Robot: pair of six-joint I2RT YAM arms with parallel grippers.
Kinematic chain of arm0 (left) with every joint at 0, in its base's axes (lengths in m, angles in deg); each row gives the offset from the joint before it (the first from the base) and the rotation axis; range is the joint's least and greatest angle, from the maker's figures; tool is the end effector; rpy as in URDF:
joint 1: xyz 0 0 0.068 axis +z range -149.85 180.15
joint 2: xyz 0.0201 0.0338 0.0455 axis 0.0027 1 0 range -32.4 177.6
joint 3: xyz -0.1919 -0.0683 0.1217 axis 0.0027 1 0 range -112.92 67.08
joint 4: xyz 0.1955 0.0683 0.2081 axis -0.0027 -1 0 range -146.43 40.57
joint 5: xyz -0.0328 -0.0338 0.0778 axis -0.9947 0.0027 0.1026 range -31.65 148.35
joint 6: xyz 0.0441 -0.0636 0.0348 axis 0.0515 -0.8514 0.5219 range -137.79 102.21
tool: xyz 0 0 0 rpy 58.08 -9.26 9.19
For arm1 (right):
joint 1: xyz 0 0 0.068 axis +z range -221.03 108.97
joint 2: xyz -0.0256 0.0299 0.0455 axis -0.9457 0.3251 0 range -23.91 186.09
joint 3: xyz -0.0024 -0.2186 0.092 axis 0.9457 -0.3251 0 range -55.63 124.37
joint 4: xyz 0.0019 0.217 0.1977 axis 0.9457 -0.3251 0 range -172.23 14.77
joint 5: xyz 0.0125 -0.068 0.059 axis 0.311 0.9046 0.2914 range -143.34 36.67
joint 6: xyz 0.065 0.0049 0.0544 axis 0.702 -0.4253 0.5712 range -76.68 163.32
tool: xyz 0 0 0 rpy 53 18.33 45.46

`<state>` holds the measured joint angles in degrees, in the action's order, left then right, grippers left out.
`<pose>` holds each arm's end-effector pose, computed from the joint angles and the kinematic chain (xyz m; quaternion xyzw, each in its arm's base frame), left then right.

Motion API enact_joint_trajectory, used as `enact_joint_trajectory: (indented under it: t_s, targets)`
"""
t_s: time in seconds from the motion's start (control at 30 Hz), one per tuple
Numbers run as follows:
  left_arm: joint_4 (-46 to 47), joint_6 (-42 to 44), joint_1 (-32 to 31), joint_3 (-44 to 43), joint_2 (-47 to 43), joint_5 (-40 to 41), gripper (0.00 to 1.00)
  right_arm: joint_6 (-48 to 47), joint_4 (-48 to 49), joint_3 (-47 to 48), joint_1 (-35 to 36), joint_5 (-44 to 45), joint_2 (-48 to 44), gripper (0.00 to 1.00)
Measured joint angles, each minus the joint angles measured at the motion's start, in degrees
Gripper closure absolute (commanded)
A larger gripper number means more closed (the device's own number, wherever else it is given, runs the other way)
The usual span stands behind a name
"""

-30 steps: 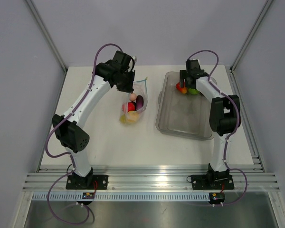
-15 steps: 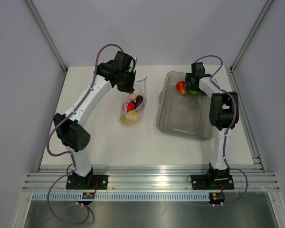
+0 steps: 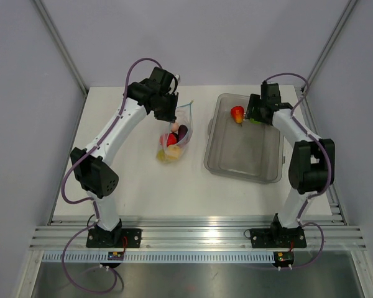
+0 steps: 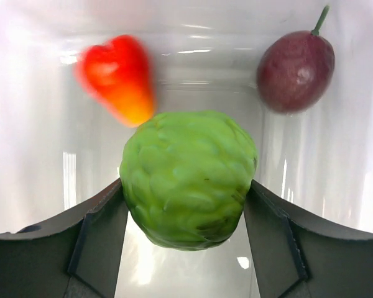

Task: Place the food in the zip-top bag and seal the zipper
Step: Pick up the fake fruit from the bin, then place the fake fruit in the zipper food storage bag.

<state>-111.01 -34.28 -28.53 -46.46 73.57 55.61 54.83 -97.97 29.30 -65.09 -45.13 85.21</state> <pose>0.3830 -0.2136 0.3079 0.1083 0.9446 -0.1397 0.2764 0.4729 0.0384 0.1603 0.0713 0.9255 -0.0102 0.3719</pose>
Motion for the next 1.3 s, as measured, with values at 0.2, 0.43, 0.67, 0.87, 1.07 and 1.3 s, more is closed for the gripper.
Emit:
enact_joint_trajectory:
  t_s: [0.2, 0.43, 0.67, 0.87, 1.07, 1.3]
  targets:
    - [0.63, 0.0, -0.15, 0.59, -0.02, -0.5, 1.0, 2.27, 0.02, -8.07, 2.99, -4.02, -18.71, 0.43]
    - [1.4, -0.02, -0.24, 1.95, -0.07, -0.7, 1.0, 3.48, -2.32, -3.76, 21.79, -4.33, -27.1, 0.43]
    - [1.53, 0.0, -0.28, 2.58, -0.83, -0.7, 1.0, 4.96, -3.98, 6.78, 32.04, -5.2, -23.34, 0.43]
    - [1.36, 0.02, -0.33, 2.58, -1.6, -0.85, 1.0, 5.77, -3.72, 9.44, 35.87, -6.38, -18.49, 0.43]
    - [1.11, 0.02, -0.24, 2.58, -1.73, -1.09, 1.0, 6.6, -3.54, 9.31, 35.78, -6.38, -13.84, 0.44]
    - [1.03, 0.07, 0.0, 2.58, -2.05, -1.29, 1.0, 6.91, -3.74, 8.02, 35.76, -5.99, -10.51, 0.44]
